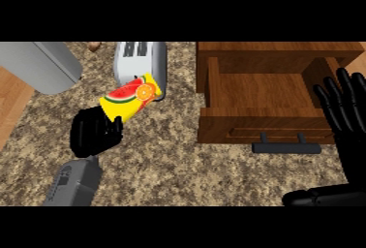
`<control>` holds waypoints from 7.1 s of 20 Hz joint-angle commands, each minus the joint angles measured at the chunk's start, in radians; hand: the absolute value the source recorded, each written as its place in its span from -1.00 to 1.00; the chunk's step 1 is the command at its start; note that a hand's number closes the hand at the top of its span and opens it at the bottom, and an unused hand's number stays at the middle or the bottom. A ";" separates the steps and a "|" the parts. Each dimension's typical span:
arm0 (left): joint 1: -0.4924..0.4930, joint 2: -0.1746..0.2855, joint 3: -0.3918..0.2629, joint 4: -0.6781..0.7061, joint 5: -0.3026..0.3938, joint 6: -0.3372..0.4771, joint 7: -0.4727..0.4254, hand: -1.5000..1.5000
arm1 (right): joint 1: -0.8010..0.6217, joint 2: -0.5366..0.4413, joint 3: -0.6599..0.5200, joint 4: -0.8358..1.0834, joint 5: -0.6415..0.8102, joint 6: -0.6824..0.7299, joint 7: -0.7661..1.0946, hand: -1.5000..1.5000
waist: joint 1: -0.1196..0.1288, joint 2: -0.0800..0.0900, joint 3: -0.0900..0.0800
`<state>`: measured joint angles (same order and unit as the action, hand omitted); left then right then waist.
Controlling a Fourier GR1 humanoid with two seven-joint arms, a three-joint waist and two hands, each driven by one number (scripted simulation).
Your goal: Pick up the cup, place it into the drawer and close the drawer
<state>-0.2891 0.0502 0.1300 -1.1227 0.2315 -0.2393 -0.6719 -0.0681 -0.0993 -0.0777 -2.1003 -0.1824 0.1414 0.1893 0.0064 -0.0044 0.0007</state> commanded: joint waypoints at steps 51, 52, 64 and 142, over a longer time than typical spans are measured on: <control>-0.998 -0.050 -0.435 0.668 0.270 0.603 0.292 1.00 | -0.088 -0.015 -0.013 0.088 0.006 0.018 -0.011 -1.00 | -0.063 0.018 0.000; -1.027 -0.050 -0.451 0.699 0.273 0.627 0.297 1.00 | -0.047 0.006 -0.001 0.081 0.019 0.027 -0.076 -1.00 | -0.087 0.024 0.001; -1.081 -0.050 -0.654 0.775 0.325 0.665 0.368 1.00 | -0.110 -0.002 0.004 0.085 -0.009 0.027 -0.026 -1.00 | -0.114 0.030 0.001; 0.182 0.469 -0.181 -0.371 0.577 0.192 0.349 -1.00 | -0.580 -0.101 0.139 1.454 0.977 -0.128 -0.646 -1.00 | 0.011 0.009 0.000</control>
<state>-0.1034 0.5380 -0.0676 -1.4791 0.8165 -0.0400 -0.3458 -0.5719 -0.1946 0.1218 -0.8188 0.8166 0.0303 -0.3711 0.0183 0.0008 -0.0011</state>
